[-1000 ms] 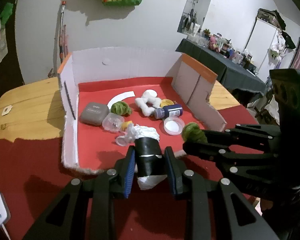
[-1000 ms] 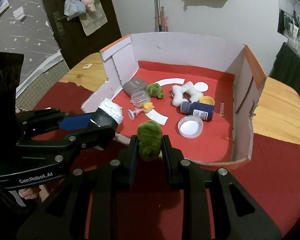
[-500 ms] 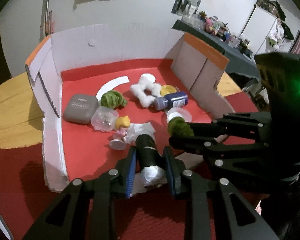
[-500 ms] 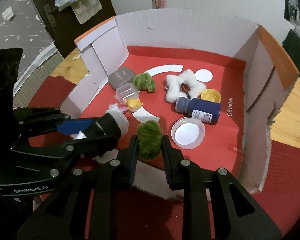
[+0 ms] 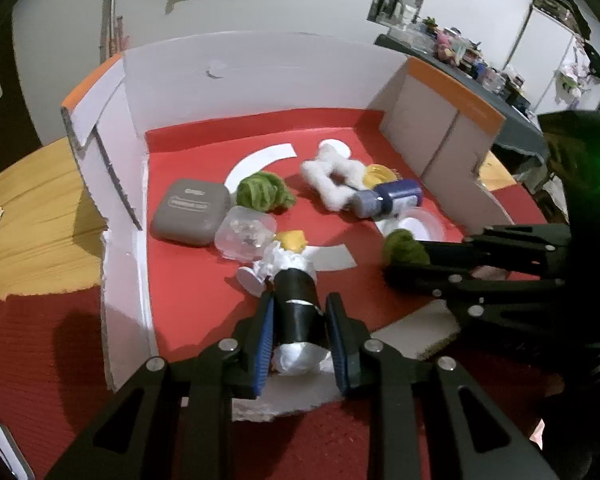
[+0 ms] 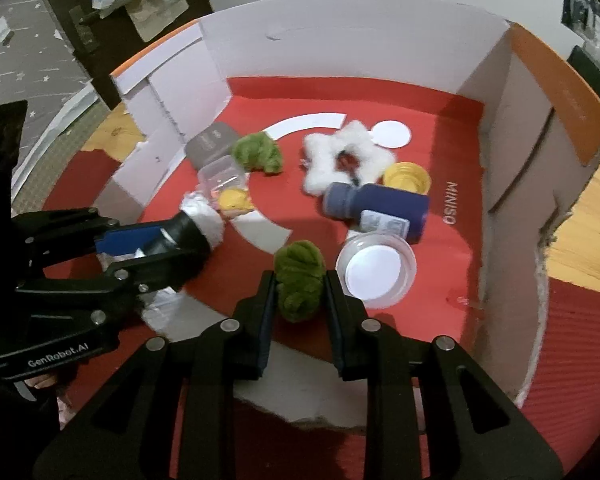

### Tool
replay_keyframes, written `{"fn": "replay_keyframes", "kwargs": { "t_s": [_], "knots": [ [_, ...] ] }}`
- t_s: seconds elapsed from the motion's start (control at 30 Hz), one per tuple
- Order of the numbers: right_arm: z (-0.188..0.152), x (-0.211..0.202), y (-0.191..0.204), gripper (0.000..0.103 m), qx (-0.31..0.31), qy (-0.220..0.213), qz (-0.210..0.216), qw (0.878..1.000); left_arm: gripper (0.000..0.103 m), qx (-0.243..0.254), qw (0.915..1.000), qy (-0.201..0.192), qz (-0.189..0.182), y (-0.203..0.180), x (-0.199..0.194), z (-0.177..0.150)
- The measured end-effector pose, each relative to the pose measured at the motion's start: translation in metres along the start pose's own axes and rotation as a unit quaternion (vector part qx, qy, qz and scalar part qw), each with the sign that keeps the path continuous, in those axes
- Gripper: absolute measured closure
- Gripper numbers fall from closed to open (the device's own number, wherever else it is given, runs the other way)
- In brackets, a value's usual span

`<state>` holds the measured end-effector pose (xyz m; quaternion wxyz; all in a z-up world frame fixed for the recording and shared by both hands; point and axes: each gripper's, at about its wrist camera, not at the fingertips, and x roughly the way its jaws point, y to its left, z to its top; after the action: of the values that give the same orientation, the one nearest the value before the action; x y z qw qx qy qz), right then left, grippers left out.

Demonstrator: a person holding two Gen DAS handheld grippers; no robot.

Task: Organize objects
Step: 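Lower the cylinder beside the clear case and the pom-pom beside the lid, opening both grippers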

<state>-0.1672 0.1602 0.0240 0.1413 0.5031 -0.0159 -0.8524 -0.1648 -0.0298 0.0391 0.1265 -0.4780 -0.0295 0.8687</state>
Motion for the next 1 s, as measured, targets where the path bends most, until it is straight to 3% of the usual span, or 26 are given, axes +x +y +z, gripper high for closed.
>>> {"fn": "replay_keyframes", "kwargs": {
  "t_s": [0.17, 0.77, 1.0],
  "knots": [
    [0.0004, -0.0005, -0.0078, 0.081, 0.007, -0.006, -0.019, 1.0, 0.077, -0.012, 0.9998, -0.011, 0.008, 0.0048, 0.0006, 0.0021],
    [0.0004, 0.0016, -0.0086, 0.081, 0.008, -0.012, -0.02, 1.0, 0.076, -0.01, 0.9997, -0.014, 0.016, 0.0024, 0.0048, 0.002],
    [0.0008, 0.002, -0.0078, 0.08, 0.011, -0.015, -0.019, 1.0, 0.065, -0.011, 0.9993, -0.025, 0.025, 0.0031, 0.0025, 0.0024]
  ]
}}
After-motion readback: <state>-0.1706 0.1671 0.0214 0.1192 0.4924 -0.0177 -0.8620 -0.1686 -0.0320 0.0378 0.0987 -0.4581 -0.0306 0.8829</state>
